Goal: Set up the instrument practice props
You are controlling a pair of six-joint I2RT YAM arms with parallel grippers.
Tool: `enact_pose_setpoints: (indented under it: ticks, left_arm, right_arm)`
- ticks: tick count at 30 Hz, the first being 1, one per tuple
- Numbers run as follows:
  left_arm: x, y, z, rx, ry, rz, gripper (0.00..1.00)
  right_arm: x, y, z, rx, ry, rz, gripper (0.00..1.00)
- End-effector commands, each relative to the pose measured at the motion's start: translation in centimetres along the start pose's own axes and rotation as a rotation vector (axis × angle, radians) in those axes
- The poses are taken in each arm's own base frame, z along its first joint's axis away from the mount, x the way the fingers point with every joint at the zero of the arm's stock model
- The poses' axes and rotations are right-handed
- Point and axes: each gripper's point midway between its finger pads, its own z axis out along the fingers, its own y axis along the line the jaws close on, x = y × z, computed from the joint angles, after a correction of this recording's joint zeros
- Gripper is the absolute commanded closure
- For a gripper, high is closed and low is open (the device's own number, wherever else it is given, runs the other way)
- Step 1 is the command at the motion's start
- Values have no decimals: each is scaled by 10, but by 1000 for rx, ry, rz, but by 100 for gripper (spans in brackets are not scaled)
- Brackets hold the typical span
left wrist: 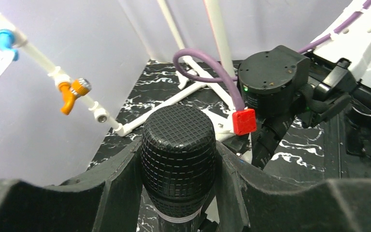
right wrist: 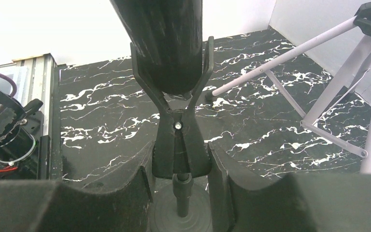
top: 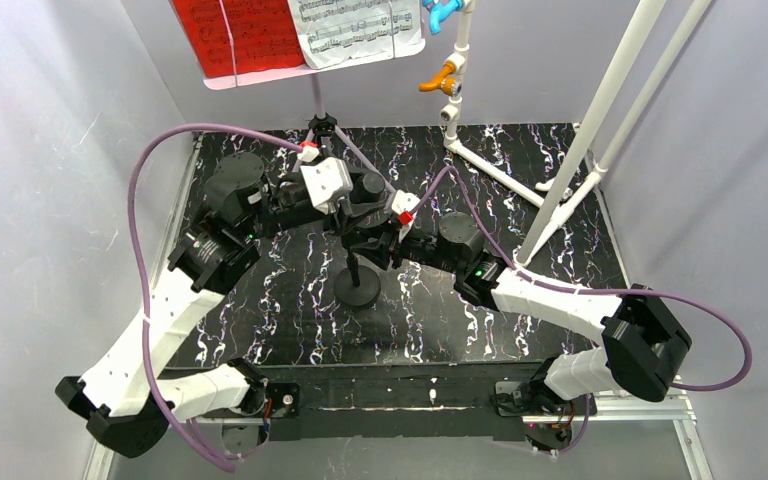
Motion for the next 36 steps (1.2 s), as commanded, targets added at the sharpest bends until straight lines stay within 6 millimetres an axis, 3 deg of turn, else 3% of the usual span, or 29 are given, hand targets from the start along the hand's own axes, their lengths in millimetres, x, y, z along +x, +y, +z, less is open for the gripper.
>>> enact_pose_setpoints:
  ticks: [1, 7, 12, 17, 24, 29, 33, 36]
  left_arm:
    - [-11, -21, 0, 153, -14, 11, 100]
    - [-1, -24, -1, 149, 4, 4, 100]
    - [6, -25, -3, 138, 16, 5, 100]
    - [8, -25, -5, 127, 24, 3, 100]
    - [5, -21, -7, 100, 16, -4, 68]
    - [5, -21, -11, 76, 20, -28, 39]
    - [-1, -16, -20, 25, 23, -61, 8]
    - [-11, -12, -31, -32, 7, -88, 2]
  right_arm:
    - [-15, 0, 5, -10, -29, -24, 99]
    - [-17, 2, 3, -15, -31, -20, 96]
    - [-21, 4, 1, -23, -32, -8, 65]
    - [-24, 3, -3, -5, -38, 0, 27]
    - [-24, -1, -9, 27, 2, 20, 2]
    - [-25, -8, -28, 96, 66, 9, 2]
    - [-35, -18, -50, 188, 105, 4, 2]
    - [-45, -26, -67, 261, 130, 0, 2]
